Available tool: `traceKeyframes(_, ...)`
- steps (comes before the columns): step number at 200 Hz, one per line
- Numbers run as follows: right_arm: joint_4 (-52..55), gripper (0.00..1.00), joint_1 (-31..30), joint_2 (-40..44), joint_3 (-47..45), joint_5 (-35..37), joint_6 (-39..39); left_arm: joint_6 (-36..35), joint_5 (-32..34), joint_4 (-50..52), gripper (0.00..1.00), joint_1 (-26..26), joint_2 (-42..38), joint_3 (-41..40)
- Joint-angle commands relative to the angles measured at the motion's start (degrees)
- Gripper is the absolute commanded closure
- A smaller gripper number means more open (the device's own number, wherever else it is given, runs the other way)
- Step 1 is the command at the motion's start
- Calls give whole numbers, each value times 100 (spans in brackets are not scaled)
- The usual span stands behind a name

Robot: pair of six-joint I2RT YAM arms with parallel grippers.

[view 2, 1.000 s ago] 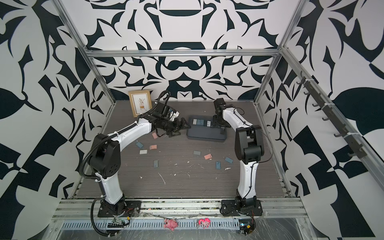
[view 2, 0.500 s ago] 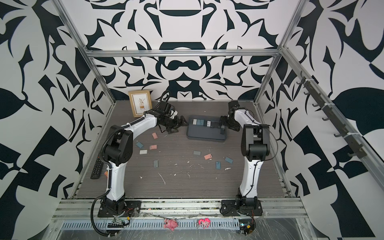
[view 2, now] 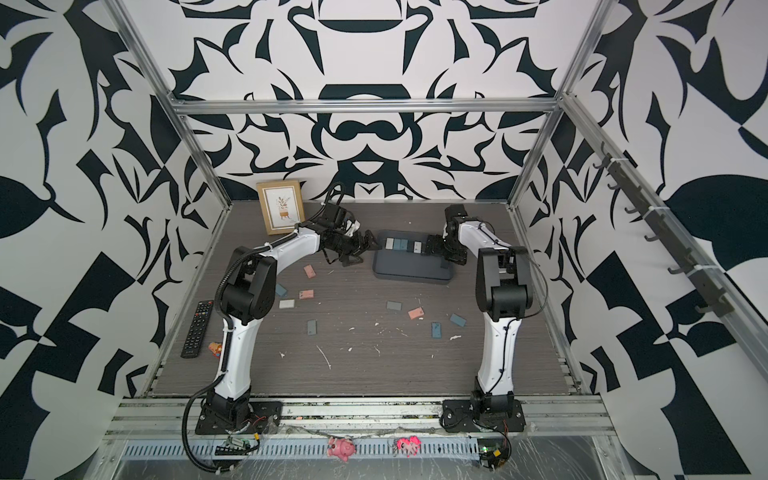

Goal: Put the eraser in the storage box
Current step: Move the storage box to the center of the board.

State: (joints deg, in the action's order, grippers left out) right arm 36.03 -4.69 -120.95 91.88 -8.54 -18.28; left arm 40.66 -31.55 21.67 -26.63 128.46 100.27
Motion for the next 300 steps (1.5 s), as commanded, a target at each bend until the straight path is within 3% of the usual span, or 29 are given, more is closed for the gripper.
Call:
traceKeyframes(1,16,3,-177,42,267,16,31,39,-118,-80,1,9,6,41)
traceKeyframes(178,186,2,-1501,10,523,471,-203,87,116,-405,1,224,-1781,-2301)
traceKeyframes(240,222,2,-1509,150,457,508,-168,-21,194,-194,1,334,-1894,-2469)
traceKeyframes(300,327,2,-1284,849,261,495,-117,-497,1097,846,1,406,-2253,-2118)
